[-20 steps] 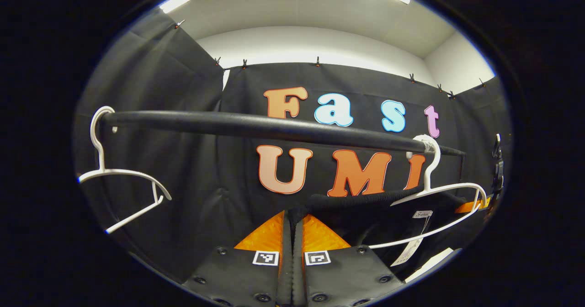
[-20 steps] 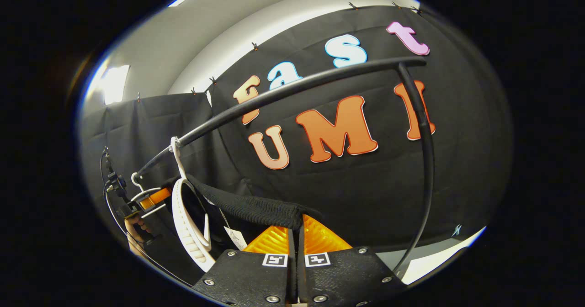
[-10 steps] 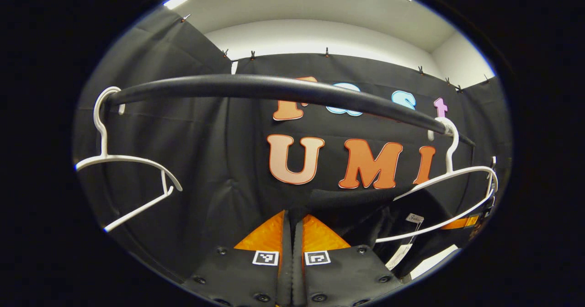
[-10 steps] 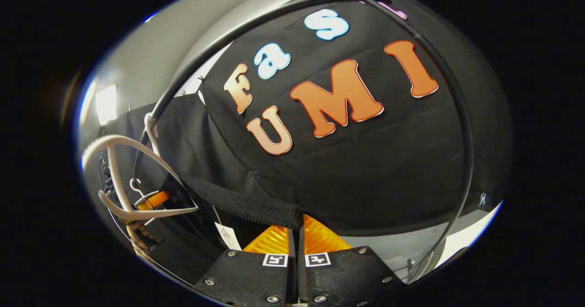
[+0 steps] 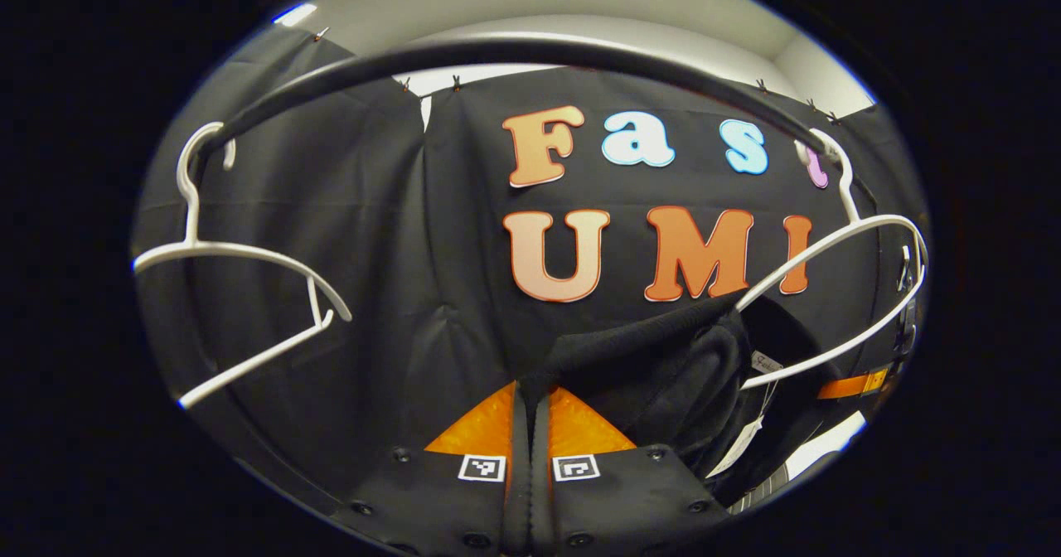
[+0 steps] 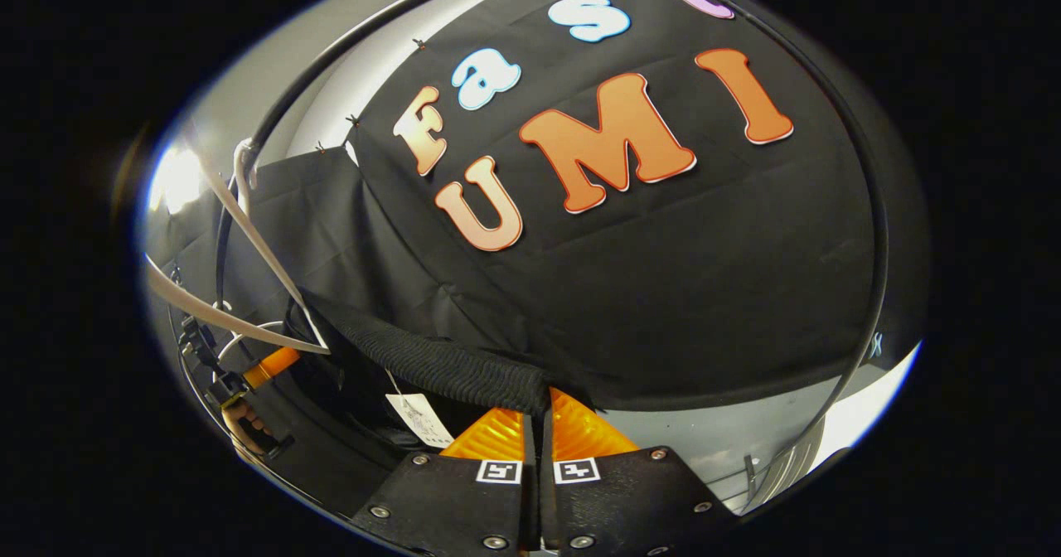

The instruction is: Grasp the clothes on the hanger with both hands and then place them into the laundry hamper below.

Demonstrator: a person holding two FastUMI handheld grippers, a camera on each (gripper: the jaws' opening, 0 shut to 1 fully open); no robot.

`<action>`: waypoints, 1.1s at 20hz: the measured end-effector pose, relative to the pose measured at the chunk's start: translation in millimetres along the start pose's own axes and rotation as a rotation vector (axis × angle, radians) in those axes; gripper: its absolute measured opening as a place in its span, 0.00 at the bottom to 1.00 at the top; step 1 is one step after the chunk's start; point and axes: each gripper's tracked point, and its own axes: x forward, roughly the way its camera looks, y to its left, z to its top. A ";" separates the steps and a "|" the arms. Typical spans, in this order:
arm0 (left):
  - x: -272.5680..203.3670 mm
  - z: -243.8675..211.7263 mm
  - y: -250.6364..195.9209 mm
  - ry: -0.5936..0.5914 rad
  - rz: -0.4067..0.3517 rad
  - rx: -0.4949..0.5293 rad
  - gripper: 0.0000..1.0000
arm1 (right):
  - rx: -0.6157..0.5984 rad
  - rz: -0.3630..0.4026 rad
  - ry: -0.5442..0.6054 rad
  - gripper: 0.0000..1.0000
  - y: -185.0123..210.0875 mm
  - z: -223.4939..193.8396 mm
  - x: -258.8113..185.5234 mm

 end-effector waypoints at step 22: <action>-18.8 -222.4 -13.7 0.398 -0.051 0.035 0.07 | 0.053 -0.251 0.235 0.01 -63.9 -182.2 12.5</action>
